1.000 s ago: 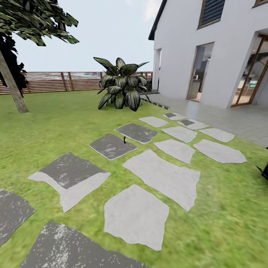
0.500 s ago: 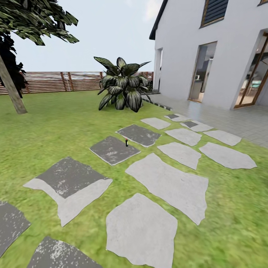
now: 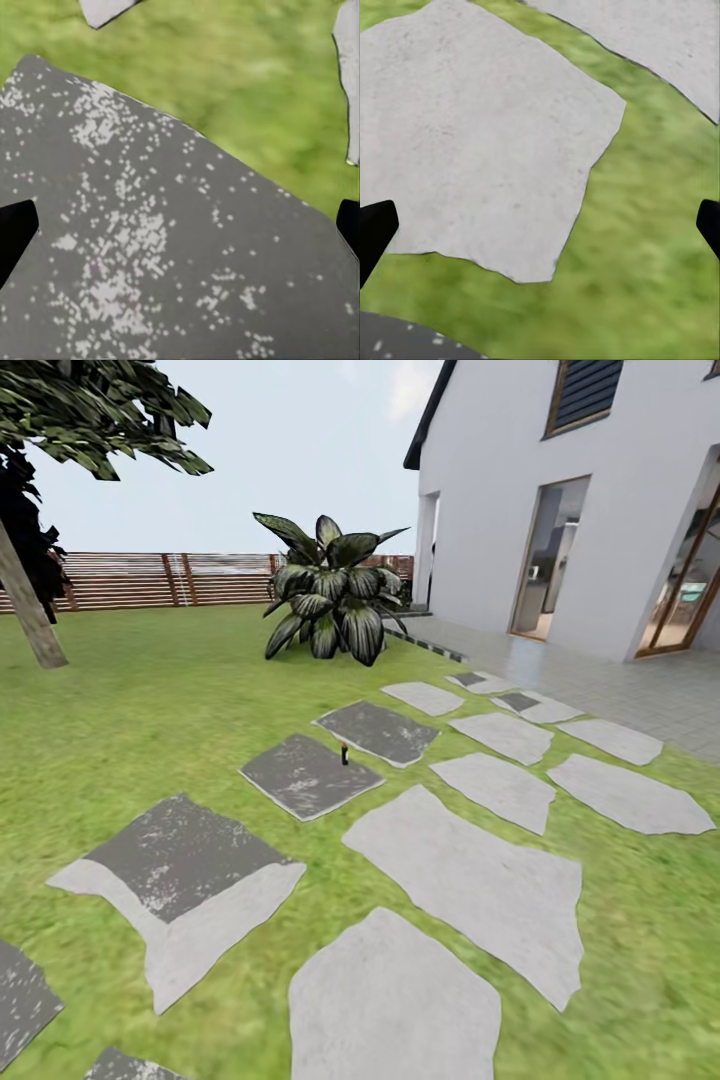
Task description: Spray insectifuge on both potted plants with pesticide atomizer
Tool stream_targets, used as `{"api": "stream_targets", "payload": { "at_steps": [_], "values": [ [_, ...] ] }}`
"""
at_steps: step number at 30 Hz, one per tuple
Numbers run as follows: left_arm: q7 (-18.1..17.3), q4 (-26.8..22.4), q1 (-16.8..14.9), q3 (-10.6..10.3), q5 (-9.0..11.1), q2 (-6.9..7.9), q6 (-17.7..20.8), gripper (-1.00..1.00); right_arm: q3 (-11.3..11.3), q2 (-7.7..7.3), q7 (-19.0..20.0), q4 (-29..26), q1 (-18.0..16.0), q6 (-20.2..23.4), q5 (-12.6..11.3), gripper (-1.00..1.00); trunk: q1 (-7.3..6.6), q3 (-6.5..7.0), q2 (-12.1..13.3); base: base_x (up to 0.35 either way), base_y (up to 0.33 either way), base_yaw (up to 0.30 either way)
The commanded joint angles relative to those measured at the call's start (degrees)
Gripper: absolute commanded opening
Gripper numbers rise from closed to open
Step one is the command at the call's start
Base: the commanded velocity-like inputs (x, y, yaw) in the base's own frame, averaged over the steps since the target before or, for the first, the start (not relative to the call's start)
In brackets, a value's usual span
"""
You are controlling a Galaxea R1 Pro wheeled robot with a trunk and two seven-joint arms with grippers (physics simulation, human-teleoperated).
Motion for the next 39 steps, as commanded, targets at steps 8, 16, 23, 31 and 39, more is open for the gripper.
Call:
{"api": "stream_targets", "payload": {
  "at_steps": [8,16,23,31,39],
  "values": [
    [0.0,0.0,0.0,0.0,0.1,-0.01,-0.2,1.00,0.0,-0.01,0.0,0.0,0.0,-0.2,0.0,1.00,0.02,-0.05,0.0,0.324,0.104,0.000],
    [0.0,0.0,0.0,0.0,0.1,0.01,-0.2,1.00,0.0,-0.01,0.0,0.0,0.0,-0.2,0.0,1.00,0.02,-0.05,0.0,0.326,0.100,0.000],
    [0.0,0.0,0.0,0.0,0.1,0.02,-0.2,1.00,0.0,-0.01,0.0,0.0,0.0,-0.2,0.0,1.00,0.02,-0.05,0.0,0.328,0.093,0.000],
    [0.0,0.0,0.0,0.0,0.1,0.02,-0.2,1.00,0.1,0.01,0.2,-0.1,0.0,-0.2,-0.1,1.00,0.02,-0.05,0.0,0.329,0.091,0.000],
    [0.0,0.0,0.0,0.0,0.1,0.02,-0.2,1.00,0.1,0.08,0.3,-0.1,0.0,-0.2,-0.1,1.00,0.02,-0.05,0.0,0.330,0.090,0.000]
  ]
}}
